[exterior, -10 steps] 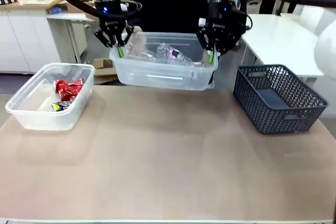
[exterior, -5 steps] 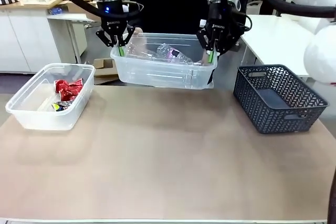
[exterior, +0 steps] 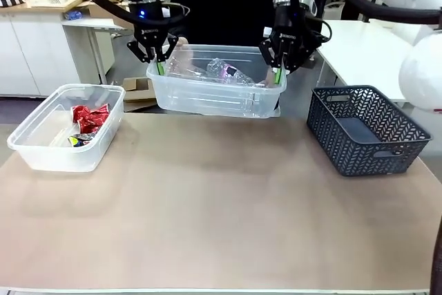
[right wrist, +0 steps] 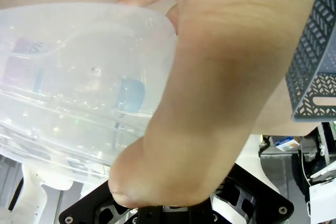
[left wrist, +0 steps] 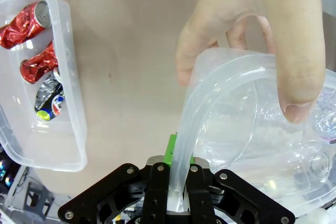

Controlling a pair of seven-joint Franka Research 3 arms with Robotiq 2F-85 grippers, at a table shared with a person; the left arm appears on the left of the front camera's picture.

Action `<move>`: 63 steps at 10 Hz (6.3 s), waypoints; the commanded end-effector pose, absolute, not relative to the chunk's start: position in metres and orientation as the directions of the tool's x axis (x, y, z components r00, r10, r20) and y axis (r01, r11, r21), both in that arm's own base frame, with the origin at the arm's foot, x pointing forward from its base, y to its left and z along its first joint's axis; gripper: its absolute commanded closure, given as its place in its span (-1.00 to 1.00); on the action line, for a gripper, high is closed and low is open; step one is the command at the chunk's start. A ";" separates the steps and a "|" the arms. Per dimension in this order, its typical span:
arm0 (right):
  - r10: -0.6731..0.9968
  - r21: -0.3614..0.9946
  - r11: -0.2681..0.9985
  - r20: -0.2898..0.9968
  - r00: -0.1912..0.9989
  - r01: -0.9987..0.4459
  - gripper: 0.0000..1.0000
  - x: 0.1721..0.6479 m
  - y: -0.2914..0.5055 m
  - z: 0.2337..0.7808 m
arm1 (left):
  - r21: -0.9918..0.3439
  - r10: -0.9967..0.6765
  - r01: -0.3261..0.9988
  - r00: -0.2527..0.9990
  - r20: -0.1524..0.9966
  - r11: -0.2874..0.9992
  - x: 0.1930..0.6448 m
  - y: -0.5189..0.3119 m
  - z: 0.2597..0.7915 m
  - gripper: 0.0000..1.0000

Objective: Sort the waste into each basket.
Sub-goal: Offer the picked Organizing box to the human, then release the Organizing box you were holding.

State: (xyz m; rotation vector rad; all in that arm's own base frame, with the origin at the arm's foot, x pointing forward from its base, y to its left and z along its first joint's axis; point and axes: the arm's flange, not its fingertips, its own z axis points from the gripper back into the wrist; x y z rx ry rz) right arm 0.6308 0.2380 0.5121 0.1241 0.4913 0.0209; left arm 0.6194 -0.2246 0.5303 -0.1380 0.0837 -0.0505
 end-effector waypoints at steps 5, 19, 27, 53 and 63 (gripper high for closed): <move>0.062 0.130 0.991 -0.470 0.881 0.000 0.89 0.629 0.241 0.513 | -0.142 -0.053 0.041 0.996 -0.076 0.989 0.620 -0.223 0.530 0.91; -0.033 0.108 0.991 -0.416 0.909 0.085 -1.00 0.626 0.233 0.513 | -0.130 -0.077 0.061 0.990 -0.123 0.990 0.615 -0.232 0.526 -1.00; 0.019 0.127 0.991 -0.424 0.905 0.038 -1.00 0.638 0.234 0.516 | -0.133 -0.081 0.069 0.993 -0.089 0.989 0.615 -0.236 0.528 -1.00; 0.145 0.911 0.334 -0.301 0.942 0.240 -1.00 0.349 -0.017 0.505 | -0.930 0.111 0.172 0.969 0.218 0.325 0.342 0.016 0.533 -1.00; 0.145 0.911 0.334 -0.301 0.942 0.240 -1.00 0.349 -0.017 0.505 | -0.930 0.111 0.172 0.969 0.218 0.325 0.342 0.016 0.533 -1.00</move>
